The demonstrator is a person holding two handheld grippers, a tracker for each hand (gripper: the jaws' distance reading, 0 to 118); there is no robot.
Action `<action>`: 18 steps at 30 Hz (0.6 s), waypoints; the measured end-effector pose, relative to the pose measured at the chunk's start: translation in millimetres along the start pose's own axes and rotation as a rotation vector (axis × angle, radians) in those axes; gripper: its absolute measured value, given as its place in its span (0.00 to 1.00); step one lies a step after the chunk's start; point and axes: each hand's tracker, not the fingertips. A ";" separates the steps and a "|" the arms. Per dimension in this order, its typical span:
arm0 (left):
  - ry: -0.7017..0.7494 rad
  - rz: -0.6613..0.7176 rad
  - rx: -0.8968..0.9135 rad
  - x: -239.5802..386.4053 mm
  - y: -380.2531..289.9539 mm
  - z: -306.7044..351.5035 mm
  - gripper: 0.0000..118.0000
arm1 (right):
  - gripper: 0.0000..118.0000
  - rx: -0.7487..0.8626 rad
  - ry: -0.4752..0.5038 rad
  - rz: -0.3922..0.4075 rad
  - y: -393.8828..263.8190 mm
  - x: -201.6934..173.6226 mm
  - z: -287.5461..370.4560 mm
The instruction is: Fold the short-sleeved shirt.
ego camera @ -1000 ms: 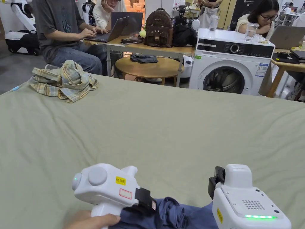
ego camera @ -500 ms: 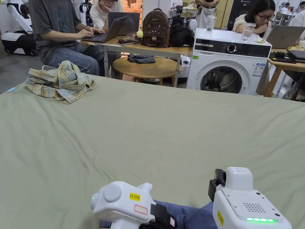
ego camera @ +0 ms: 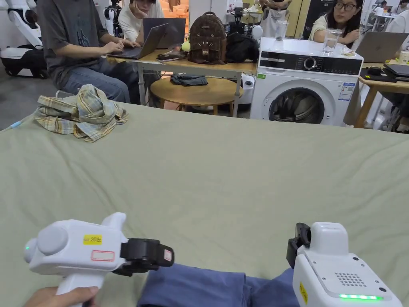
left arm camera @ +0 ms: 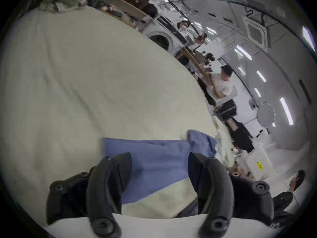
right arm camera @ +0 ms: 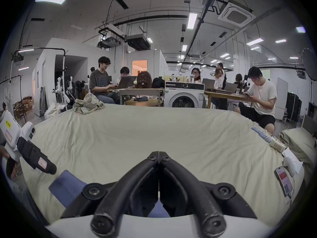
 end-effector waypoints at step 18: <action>-0.245 0.192 -0.009 -59.0 -50.5 -58.1 0.17 | 0.00 -0.020 0.011 -0.011 -2.5 -4.8 1.1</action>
